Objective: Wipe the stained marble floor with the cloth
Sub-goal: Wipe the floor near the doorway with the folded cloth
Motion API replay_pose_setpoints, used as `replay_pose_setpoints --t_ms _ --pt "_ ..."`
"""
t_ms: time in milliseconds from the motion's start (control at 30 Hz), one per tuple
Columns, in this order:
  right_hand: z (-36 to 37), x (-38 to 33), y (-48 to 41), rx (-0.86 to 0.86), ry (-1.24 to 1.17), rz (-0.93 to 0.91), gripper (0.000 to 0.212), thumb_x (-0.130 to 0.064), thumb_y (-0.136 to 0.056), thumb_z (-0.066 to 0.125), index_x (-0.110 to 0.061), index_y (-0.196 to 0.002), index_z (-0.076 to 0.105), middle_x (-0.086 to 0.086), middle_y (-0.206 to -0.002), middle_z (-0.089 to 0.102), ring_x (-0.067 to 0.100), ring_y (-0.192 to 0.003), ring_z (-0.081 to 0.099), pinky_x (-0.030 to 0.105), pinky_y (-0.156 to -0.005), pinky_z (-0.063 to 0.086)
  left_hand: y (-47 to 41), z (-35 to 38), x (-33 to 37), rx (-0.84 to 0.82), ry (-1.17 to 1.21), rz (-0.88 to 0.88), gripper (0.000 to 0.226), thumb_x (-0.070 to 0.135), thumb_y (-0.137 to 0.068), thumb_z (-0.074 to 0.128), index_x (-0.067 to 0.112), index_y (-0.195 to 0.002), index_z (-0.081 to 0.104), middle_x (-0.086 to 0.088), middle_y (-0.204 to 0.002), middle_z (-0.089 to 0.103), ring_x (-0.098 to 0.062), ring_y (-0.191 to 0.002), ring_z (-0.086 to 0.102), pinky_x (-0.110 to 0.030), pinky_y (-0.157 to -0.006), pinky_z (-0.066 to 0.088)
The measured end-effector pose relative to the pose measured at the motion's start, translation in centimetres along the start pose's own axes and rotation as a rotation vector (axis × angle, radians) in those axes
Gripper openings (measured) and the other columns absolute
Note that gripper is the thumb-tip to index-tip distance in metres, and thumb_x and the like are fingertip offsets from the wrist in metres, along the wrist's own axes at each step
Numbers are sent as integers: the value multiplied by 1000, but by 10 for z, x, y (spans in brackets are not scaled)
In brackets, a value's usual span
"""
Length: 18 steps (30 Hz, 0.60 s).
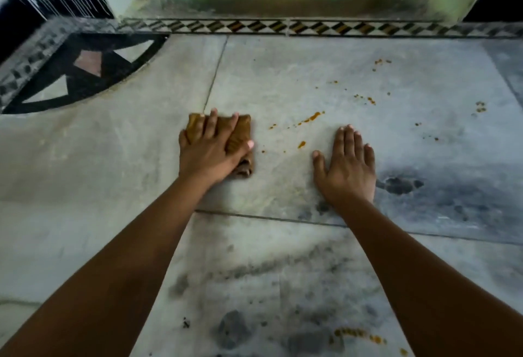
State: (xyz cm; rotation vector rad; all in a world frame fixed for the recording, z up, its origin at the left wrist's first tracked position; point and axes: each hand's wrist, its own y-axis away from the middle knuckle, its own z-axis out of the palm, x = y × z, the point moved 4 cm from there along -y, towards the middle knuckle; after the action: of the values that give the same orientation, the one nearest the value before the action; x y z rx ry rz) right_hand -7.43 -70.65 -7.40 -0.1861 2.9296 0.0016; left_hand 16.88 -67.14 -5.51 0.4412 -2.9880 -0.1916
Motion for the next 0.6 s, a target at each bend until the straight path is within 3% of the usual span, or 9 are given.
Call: replay_pose_setpoints --t_ms 167,367,467,600 --pt "-1 0 1 4 -9 6 78 -53 -86 15 -9 -150 8 10 -158 8 22 -145 5 37 -116 0 -50 -9 29 -42 33 -49 70 73 -86 22 45 -146 0 1 -159 -10 -22 -146 -9 -53 -114 -1" --pt "-6 -2 1 -37 -38 14 76 -52 -88 17 -9 -150 5 9 -158 5 22 -146 2 36 -116 -3 35 2 8 18 -42 189 78 78 -74 9 47 -142 -10 4 -159 -5 -19 -146 -4 -51 -115 3" --pt "-5 -1 2 -38 -33 24 76 -51 -89 19 -8 -150 7 10 -158 6 23 -145 3 37 -116 -3 10 -4 -17 -10 -67 66 77 77 -77 12 45 -145 -4 4 -159 -3 -20 -146 -4 -52 -115 1" --pt "-4 -1 0 -45 -38 23 75 -52 -89 19 -9 -150 6 10 -158 5 23 -146 2 37 -116 -3 -55 -9 15 -15 17 -92 69 68 -88 22 39 -148 4 -4 -160 -5 -26 -146 -6 -58 -113 0"
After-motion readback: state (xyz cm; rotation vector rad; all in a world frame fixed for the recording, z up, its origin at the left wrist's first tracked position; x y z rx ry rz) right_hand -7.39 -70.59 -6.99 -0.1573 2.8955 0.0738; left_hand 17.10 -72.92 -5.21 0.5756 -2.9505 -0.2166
